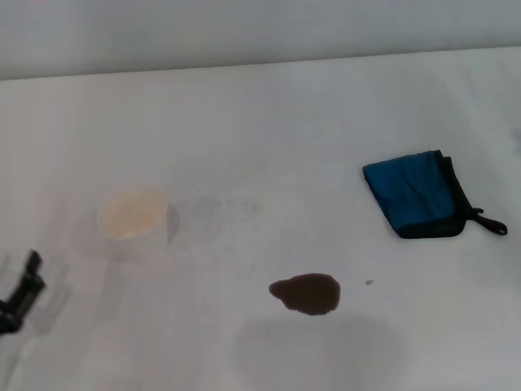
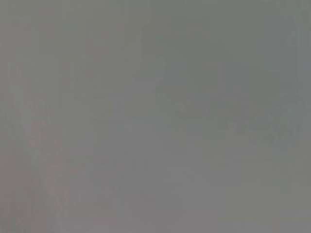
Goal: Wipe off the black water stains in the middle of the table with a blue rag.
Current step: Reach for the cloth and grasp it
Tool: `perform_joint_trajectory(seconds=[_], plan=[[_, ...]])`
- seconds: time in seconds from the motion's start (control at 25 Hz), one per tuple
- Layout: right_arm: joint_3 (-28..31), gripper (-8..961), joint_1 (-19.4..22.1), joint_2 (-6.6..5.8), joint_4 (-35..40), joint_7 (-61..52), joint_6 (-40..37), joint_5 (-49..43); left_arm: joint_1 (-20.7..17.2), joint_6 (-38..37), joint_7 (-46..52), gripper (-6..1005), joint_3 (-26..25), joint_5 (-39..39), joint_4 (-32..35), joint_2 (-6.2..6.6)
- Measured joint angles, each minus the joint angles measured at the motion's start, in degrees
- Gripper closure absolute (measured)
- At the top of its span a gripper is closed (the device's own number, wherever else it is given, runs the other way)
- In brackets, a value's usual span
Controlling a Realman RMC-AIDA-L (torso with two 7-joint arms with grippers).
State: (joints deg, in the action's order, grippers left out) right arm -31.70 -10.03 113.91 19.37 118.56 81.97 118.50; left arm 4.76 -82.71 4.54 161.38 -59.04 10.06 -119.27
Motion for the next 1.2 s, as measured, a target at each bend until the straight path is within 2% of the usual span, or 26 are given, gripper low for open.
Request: perform_joint_trajectory(seconds=[0.12,0.28,0.44,0.48,0.52,0.68,0.92,1.12,1.2], plan=[[0.0,96,1.6,-0.34,4.2,-11.4,-2.7,-0.6,0.6,-4.0,0.0,119,0.0,-4.4,0.1,0.0],[-0.5,96,3.0,-1.27,10.8,-24.7,-5.8,-5.7,1.4,-4.9,-0.1,120,0.0,-6.2,0.1,0.01],[-0.5,96,2.6,-3.67,12.1,-33.0,-6.2,-9.2,3.1,-4.5,-0.1,120,0.0,-8.6,-0.3,-0.06],[-0.8,97,2.2,-4.71,12.1,-35.2,-6.1,-10.3,3.5,-4.5,-0.1,120,0.0,-8.8,-0.3,-0.06],[-0.8,97,2.2,-4.71,12.1,-35.2,-6.1,-10.3,3.9,-4.5,-0.1,121,0.0,-9.0,-0.2,-0.04],[-0.9,97,0.5,-6.75,12.5,-39.9,-5.3,-14.8,4.9,-4.2,-0.1,123,0.0,-9.9,-0.4,-0.01],[-0.9,98,-2.6,-9.04,16.5,-49.1,-3.8,-23.3,6.7,-2.8,-2.8,124,0.0,-10.5,-0.5,0.16],[-1.0,99,-6.9,-11.09,22.3,-55.0,3.5,-32.2,7.4,-2.5,-4.1,124,0.0,-10.4,-0.6,0.23],[-1.0,99,-8.6,-11.45,25.0,-58.2,6.3,-35.4,7.4,-2.6,-4.0,124,0.0,-10.3,-0.6,0.27]])
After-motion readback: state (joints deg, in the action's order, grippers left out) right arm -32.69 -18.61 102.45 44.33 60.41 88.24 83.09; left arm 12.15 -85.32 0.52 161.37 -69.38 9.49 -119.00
